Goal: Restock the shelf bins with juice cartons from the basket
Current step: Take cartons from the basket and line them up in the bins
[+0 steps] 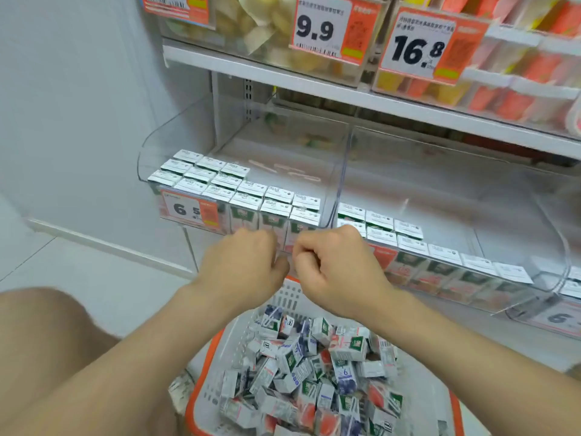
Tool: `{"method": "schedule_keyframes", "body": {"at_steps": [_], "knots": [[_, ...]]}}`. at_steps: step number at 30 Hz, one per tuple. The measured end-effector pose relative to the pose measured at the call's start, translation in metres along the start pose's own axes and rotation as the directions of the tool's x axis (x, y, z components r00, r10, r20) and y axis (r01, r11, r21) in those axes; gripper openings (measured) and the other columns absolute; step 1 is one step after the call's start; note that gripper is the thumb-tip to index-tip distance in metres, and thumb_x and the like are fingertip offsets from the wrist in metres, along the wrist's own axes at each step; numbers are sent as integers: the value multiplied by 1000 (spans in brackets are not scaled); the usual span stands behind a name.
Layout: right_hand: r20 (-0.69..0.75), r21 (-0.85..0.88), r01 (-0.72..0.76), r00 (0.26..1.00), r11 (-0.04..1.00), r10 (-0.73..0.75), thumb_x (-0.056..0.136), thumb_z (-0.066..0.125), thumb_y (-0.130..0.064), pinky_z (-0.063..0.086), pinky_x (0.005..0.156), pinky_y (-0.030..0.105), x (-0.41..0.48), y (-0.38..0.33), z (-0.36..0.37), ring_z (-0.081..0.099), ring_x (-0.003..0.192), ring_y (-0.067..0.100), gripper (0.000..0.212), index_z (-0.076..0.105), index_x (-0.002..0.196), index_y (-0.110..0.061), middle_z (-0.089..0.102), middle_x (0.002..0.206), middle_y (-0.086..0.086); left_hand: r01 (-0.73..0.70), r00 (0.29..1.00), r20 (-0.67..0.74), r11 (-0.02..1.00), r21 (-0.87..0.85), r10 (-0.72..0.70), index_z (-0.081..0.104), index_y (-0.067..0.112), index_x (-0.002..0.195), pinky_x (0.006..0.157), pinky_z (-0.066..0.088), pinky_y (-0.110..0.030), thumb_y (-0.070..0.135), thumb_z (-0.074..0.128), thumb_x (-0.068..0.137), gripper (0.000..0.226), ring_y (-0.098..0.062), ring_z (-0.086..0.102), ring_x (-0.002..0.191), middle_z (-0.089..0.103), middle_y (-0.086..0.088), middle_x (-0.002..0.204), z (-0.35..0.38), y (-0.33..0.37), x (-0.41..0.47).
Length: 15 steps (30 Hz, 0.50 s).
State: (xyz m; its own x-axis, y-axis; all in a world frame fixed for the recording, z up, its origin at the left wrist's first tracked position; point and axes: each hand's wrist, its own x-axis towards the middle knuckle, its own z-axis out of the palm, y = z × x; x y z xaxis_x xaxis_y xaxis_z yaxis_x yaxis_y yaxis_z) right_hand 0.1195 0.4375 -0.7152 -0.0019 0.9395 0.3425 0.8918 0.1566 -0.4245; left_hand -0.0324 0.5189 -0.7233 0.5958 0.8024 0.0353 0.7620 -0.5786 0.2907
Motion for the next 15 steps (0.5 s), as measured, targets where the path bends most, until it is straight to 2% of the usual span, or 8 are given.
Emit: {"method": "schedule_keyframes", "body": {"at_steps": [2, 5, 6, 8, 10, 11, 13, 15], "knots": [[209, -128, -39, 976, 991, 65, 83, 33, -28, 48, 52, 40, -31, 18, 9, 52, 51, 23, 31, 58, 66, -18, 56, 55, 2, -84, 971, 234, 988, 133, 51, 52, 20, 90, 69, 52, -36, 39, 51, 100, 21, -29, 59, 82, 55, -1, 85, 23, 5, -5], [464, -259, -125, 854, 958, 237, 82, 34, -27, 56, 59, 41, -60, 55, 34, 60, 63, 26, 33, 65, 76, -18, 66, 70, 5, -217, 868, 493, 938, 272, 58, 54, 18, 106, 72, 44, -38, 28, 44, 106, 13, -28, 51, 85, 55, -5, 100, 58, 8, -2], [525, -270, -151, 805, 951, 277, 82, 36, -24, 59, 63, 42, -68, 68, 45, 63, 68, 28, 33, 68, 80, -17, 69, 75, 7, -241, 836, 546, 927, 288, 47, 52, 17, 104, 72, 43, -39, 21, 43, 105, 10, -28, 51, 84, 54, -4, 98, 69, 8, 0], [611, -309, -169, 719, 936, 332, 86, 43, -16, 60, 65, 42, -81, 90, 67, 65, 72, 31, 28, 70, 86, -10, 69, 79, 12, -251, 785, 619, 923, 292, 17, 47, 16, 90, 69, 43, -38, 9, 43, 102, 15, -25, 50, 75, 44, -2, 85, 94, 4, 5], [648, -359, -157, 668, 920, 366, 91, 47, -8, 49, 55, 35, -93, 102, 86, 55, 64, 30, 20, 66, 88, -2, 60, 76, 14, -234, 745, 667, 931, 278, -12, 46, 15, 82, 66, 42, -37, 2, 42, 100, 22, -21, 45, 66, 41, -3, 81, 118, -2, 10], [663, -377, -143, 648, 915, 375, 93, 48, -6, 42, 52, 33, -97, 105, 94, 52, 64, 30, 18, 65, 92, 0, 59, 78, 15, -220, 736, 677, 936, 274, -25, 52, 9, 89, 66, 41, -37, 0, 41, 100, 18, -22, 45, 66, 42, -4, 80, 129, -7, 13], [688, -389, -89, 634, 917, 354, 96, 49, -5, 46, 58, 37, -105, 109, 114, 57, 74, 32, 17, 64, 103, -2, 64, 94, 17, -188, 717, 695, 949, 253, -43, 58, 0, 117, 68, 43, -39, -2, 41, 100, 24, -27, 52, 73, 46, -7, 83, 151, -20, 19], [706, -408, 36, 647, 912, 290, 96, 54, -4, 54, 78, 45, -115, 117, 139, 64, 95, 35, 27, 61, 122, -4, 66, 116, 18, -150, 711, 700, 958, 246, -69, 56, 9, 136, 78, 52, -40, 1, 43, 101, 38, -30, 62, 92, 58, -10, 106, 168, -34, 19]]}}
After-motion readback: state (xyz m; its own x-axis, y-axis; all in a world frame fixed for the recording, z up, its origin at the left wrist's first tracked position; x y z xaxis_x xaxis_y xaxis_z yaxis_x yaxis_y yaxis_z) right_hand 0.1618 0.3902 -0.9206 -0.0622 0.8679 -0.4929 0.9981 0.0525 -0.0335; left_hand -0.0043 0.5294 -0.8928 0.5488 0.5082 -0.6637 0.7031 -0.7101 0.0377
